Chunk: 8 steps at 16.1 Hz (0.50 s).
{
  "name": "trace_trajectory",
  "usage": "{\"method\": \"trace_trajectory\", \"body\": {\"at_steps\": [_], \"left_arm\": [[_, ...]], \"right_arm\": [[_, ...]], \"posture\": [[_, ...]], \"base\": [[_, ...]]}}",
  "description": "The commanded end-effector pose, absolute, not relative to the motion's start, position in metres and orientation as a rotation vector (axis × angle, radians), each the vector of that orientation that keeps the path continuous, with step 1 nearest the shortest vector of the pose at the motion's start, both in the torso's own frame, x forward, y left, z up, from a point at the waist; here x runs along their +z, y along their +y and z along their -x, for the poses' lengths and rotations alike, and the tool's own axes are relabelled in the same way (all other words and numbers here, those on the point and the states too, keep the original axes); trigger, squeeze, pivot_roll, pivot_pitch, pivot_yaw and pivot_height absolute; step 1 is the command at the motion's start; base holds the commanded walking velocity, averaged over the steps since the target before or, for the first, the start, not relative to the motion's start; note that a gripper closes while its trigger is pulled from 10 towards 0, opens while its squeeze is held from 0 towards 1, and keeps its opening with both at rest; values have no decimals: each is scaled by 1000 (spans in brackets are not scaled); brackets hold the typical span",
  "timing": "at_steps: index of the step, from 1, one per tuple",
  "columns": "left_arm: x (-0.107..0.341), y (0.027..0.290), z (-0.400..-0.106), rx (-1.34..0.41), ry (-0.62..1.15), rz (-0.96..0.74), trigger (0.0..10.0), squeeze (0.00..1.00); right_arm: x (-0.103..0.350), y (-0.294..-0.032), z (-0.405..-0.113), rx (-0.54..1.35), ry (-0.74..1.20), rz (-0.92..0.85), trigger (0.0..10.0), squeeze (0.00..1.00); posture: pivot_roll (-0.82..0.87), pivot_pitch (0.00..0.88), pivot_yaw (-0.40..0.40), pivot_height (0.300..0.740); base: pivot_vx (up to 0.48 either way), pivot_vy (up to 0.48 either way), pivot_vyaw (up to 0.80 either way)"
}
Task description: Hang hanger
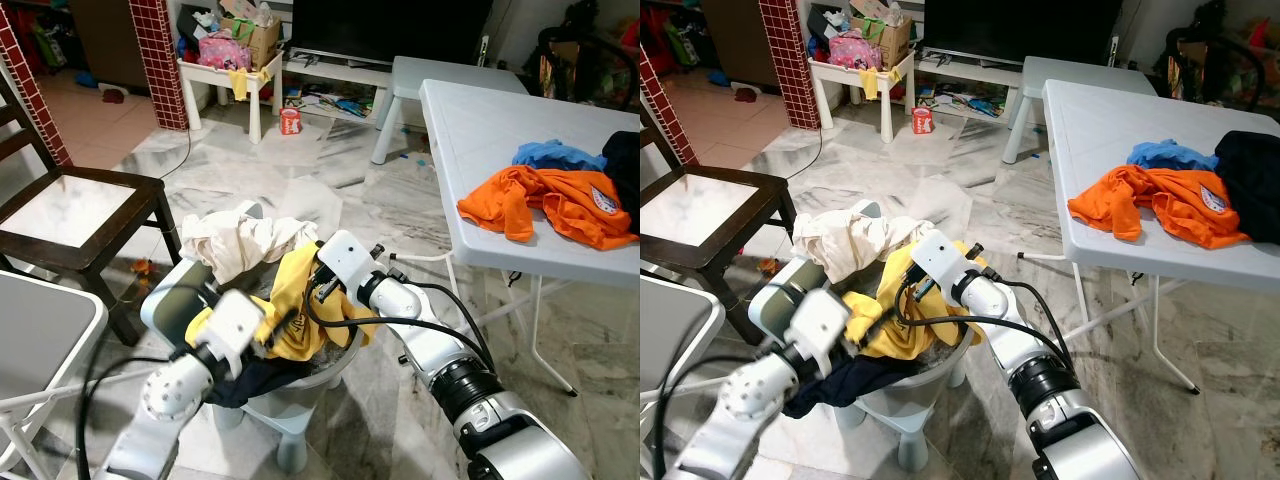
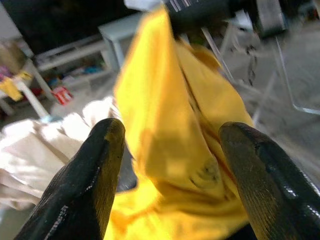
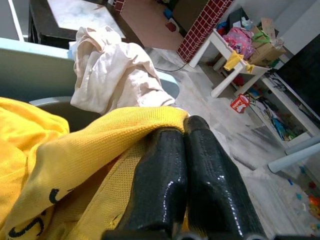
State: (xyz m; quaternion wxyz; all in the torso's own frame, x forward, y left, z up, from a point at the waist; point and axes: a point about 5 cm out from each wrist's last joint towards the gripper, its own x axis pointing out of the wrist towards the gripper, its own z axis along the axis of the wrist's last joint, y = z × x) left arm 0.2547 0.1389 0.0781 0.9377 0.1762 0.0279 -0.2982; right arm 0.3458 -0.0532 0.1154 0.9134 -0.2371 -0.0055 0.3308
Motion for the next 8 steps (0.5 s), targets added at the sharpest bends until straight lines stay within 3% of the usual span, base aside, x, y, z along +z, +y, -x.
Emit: {"method": "trace_trajectory", "body": {"at_steps": [1, 4, 8], "left_arm": [[74, 134, -258, -645, 67, -385, 10000, 0], [69, 126, -271, -653, 78, -391, 10000, 0], [70, 142, -294, -527, 60, -423, 10000, 0]], "right_arm": [[132, -54, -353, 666, -68, 473, 10000, 0], [136, -53, -352, 690, -84, 456, 10000, 0], [141, -61, -348, 756, -94, 448, 10000, 0]], "posture": [[58, 0, -70, 740], [43, 0, -71, 740], [19, 0, -60, 740]], "base": [[0, 0, 0], [0, 0, 0], [0, 0, 0]]}}
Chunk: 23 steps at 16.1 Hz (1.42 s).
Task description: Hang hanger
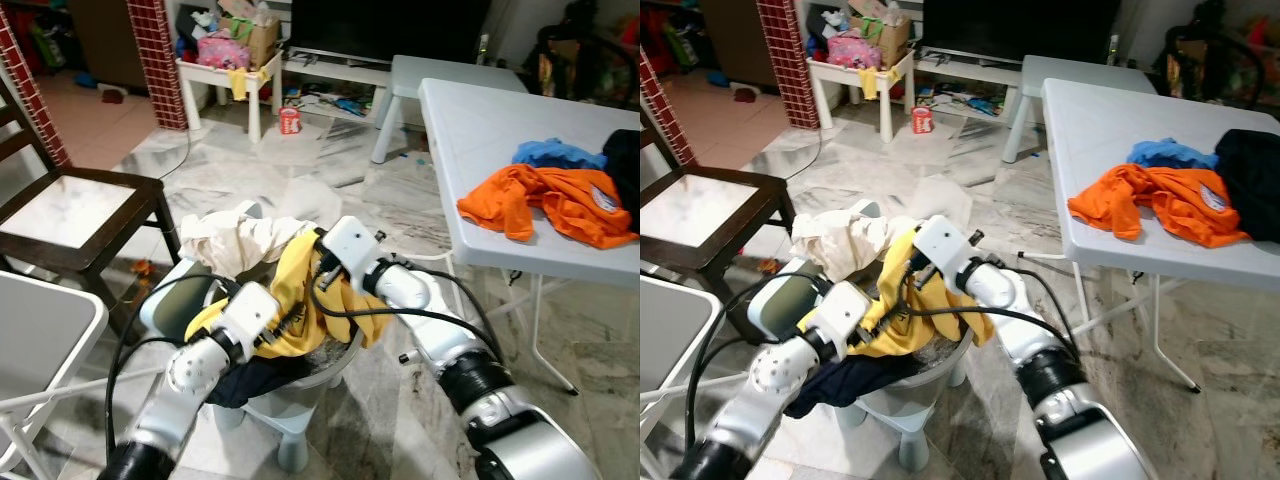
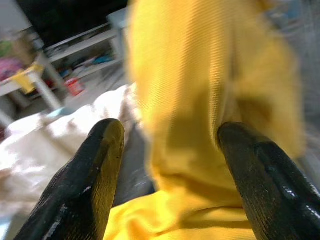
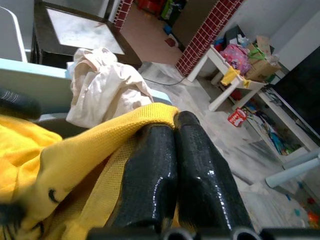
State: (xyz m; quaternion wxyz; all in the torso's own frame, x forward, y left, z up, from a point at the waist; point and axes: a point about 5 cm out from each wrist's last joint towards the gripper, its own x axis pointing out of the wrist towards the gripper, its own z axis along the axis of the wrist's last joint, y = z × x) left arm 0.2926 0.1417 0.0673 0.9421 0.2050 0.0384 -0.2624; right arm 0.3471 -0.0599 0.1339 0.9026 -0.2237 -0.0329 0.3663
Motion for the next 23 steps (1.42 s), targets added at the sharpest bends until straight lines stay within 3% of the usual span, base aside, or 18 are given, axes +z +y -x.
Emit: {"method": "trace_trajectory", "body": {"at_steps": [1, 2, 3, 5, 10, 11, 12, 14, 15, 19, 23], "left_arm": [[69, 144, -297, -520, 65, -421, 10000, 0], [66, 149, -300, -504, 85, -414, 10000, 0], [62, 151, -302, -492, 92, -405, 4549, 0], [61, 149, -304, -497, 90, -396, 0, 0], [67, 129, -306, -586, 10, -391, 0, 0], [70, 126, -305, -607, -17, -410, 8314, 0], [74, 127, -304, -605, -41, -440, 10000, 0], [79, 133, -300, -558, -78, -421, 10000, 0], [80, 136, -296, -544, -88, -405, 10000, 1000], [78, 125, -267, -620, -108, -337, 10000, 1000], [74, 115, -266, -642, -90, -336, 10000, 1000]], "right_arm": [[141, -63, -347, 759, -93, 453, 10000, 0], [140, -66, -347, 768, -84, 455, 10000, 0], [142, -67, -346, 788, -81, 452, 10000, 0], [143, -67, -344, 811, -80, 451, 10000, 0], [139, -70, -341, 847, -47, 468, 10000, 0], [138, -70, -341, 842, -42, 470, 10000, 0], [138, -70, -341, 839, -40, 471, 10000, 0], [136, -71, -340, 831, -34, 474, 10000, 0], [135, -71, -340, 824, -30, 475, 10000, 0], [129, -70, -340, 810, -15, 477, 10000, 0], [131, -67, -341, 817, -19, 475, 10000, 0]], "posture": [[18, 0, -59, 740], [11, 0, -53, 740], [8, 0, -49, 740], [5, 0, -47, 740], [3, 0, -41, 740], [5, 0, -38, 740], [5, 0, -36, 740], [7, 0, -33, 740], [8, 0, -34, 740], [23, 0, -40, 740], [26, 0, -42, 740]], "base": [[0, 0, 0], [0, 0, 0], [0, 0, 0], [0, 0, 0], [0, 0, 0], [0, 0, 0], [0, 0, 0], [0, 0, 0], [0, 0, 0], [0, 0, 0], [0, 0, 0]]}}
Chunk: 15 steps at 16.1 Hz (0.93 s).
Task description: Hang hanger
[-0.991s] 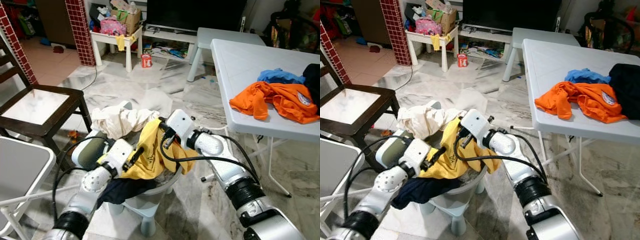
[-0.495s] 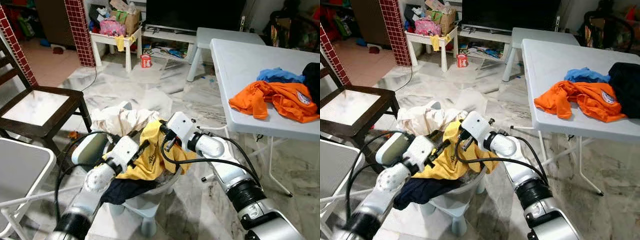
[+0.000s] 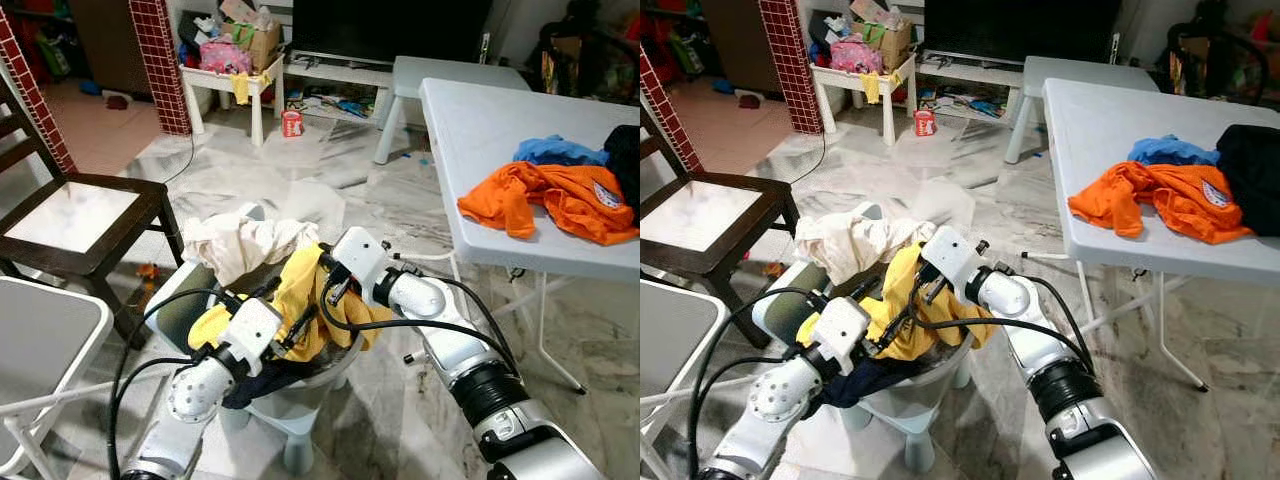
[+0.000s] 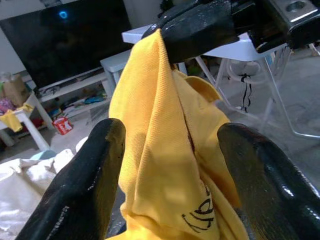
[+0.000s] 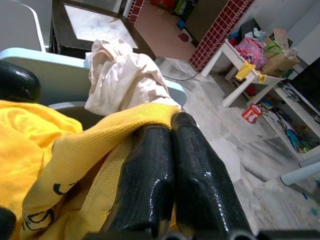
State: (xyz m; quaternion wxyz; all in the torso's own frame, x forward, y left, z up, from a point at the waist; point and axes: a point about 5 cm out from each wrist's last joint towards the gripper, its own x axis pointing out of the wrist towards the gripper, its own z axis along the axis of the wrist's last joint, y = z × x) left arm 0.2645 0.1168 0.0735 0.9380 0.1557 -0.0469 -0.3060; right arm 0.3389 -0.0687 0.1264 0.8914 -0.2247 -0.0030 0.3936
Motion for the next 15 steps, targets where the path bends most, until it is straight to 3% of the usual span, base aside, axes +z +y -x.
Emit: {"method": "trace_trajectory", "body": {"at_steps": [1, 3, 4, 6, 7, 8, 15], "left_arm": [[73, 115, -269, -633, -81, -349, 10000, 1000], [67, 117, -278, -602, -48, -366, 10000, 1000], [64, 119, -282, -581, -26, -355, 10000, 39], [55, 127, -292, -521, 30, -337, 10000, 0], [52, 130, -297, -495, 47, -339, 2039, 0], [51, 130, -299, -489, 57, -340, 0, 0], [49, 132, -304, -470, 44, -292, 0, 0]], "right_arm": [[131, -66, -340, 821, -18, 472, 10000, 0], [129, -66, -338, 830, -14, 470, 10000, 0], [129, -66, -338, 834, -12, 464, 10000, 0], [129, -66, -337, 842, -9, 459, 10000, 0], [129, -67, -337, 841, -8, 461, 10000, 0], [130, -68, -338, 839, -8, 461, 10000, 0], [128, -68, -336, 844, 1, 458, 10000, 0]], "posture": [[26, 0, -42, 740], [17, 0, -38, 740], [14, 0, -39, 740], [3, 0, -37, 740], [1, 0, -35, 740], [-1, 0, -34, 740], [-2, 0, -27, 740]], "base": [[0, 0, 0], [0, 0, 0], [0, 0, 0], [0, 0, 0], [0, 0, 0], [0, 0, 0], [0, 0, 0]]}}
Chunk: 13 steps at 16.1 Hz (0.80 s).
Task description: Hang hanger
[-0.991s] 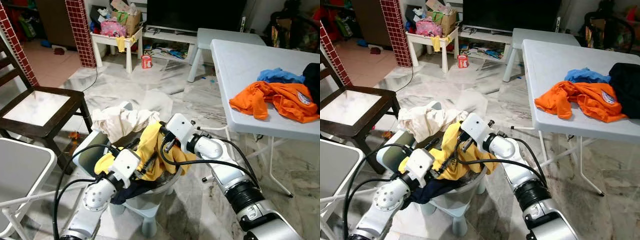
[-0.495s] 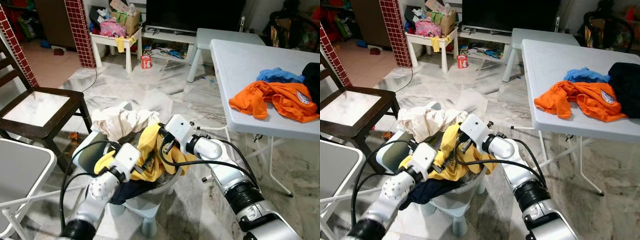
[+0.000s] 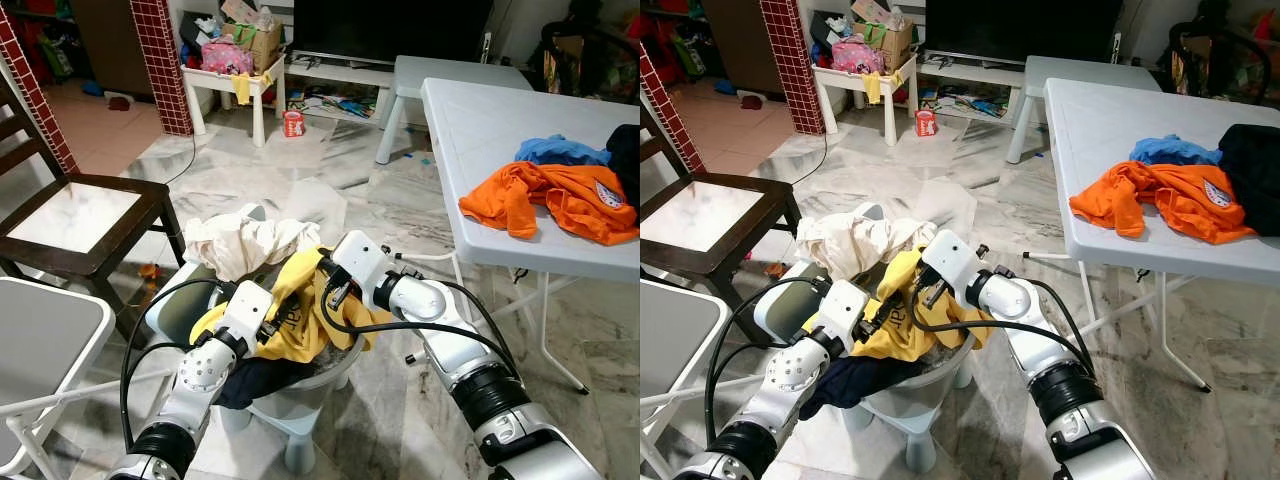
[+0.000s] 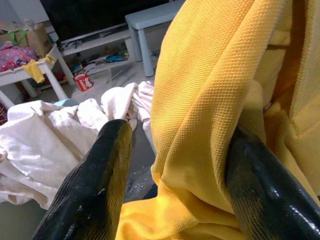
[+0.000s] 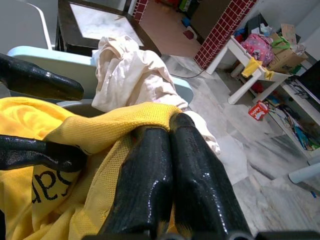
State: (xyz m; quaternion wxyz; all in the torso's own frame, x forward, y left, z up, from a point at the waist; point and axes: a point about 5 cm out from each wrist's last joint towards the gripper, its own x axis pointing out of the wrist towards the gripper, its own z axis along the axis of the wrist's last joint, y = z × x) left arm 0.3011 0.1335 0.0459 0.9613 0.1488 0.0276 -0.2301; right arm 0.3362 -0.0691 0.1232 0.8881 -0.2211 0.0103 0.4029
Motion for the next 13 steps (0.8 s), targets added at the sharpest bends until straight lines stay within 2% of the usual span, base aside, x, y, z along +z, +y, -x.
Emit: {"method": "trace_trajectory", "body": {"at_steps": [1, 7, 13], "left_arm": [[50, 131, -304, -477, 33, -284, 0, 0], [62, 128, -310, -473, -18, -205, 0, 0], [80, 125, -321, -434, -57, 53, 0, 0]], "right_arm": [[128, -67, -335, 856, 6, 456, 10000, 0], [121, -65, -331, 902, 37, 460, 10000, 0], [117, -73, -333, 908, 51, 544, 10000, 0]], "posture": [[0, 0, -28, 740], [9, 0, -32, 740], [13, 0, -37, 740]], "base": [[0, 0, 0], [0, 0, 0], [0, 0, 0]]}}
